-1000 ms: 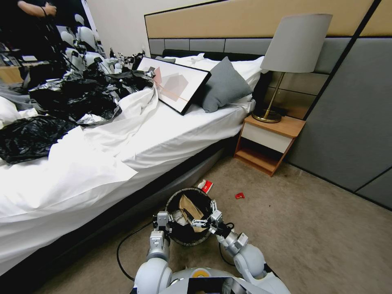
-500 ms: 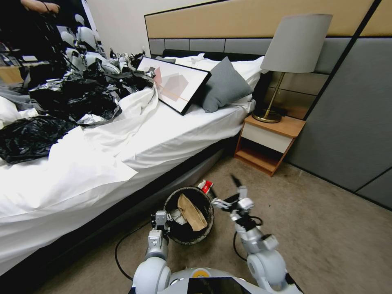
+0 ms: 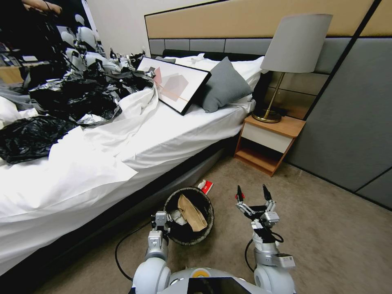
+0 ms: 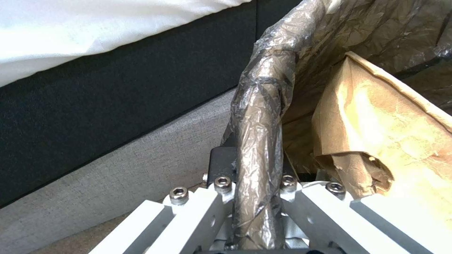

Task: Pick up the trash bin, then pick up the garbage from the floor and place it into the trash bin.

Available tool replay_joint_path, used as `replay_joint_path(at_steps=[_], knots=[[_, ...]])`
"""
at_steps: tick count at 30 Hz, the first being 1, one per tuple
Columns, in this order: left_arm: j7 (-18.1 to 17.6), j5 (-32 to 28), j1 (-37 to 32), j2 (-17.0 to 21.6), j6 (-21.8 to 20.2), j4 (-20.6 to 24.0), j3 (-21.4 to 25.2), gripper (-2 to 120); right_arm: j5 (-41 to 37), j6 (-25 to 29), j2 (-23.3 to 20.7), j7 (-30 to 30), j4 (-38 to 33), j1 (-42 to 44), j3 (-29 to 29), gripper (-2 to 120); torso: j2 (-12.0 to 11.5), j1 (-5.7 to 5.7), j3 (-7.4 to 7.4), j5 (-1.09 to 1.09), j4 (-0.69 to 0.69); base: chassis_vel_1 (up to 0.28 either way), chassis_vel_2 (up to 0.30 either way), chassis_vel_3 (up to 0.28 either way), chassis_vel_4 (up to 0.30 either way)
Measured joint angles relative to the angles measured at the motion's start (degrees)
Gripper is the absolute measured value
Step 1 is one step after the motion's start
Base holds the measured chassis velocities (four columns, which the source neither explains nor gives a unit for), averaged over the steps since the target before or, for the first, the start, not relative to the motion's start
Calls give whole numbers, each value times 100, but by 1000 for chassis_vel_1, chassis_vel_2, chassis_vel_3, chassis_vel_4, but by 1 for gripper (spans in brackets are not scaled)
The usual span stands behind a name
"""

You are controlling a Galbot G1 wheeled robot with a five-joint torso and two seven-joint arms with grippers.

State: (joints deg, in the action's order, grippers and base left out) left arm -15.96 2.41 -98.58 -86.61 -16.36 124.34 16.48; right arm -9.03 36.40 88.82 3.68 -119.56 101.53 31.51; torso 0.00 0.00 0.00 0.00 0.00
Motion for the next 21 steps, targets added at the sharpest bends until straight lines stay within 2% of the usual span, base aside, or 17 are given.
replay_joint_path(at_steps=[5,21], knots=[[0,7,7,-5,0,-5,-42,1,-51,-12,-19,21,86,-27,170,100,0,0,0,0,0,0,0,0,0],[0,16,11,14,3,-35,-72,1,-43,-148,16,52,198,-218,193,100,0,0,0,0,0,-12,9,19,-11]])
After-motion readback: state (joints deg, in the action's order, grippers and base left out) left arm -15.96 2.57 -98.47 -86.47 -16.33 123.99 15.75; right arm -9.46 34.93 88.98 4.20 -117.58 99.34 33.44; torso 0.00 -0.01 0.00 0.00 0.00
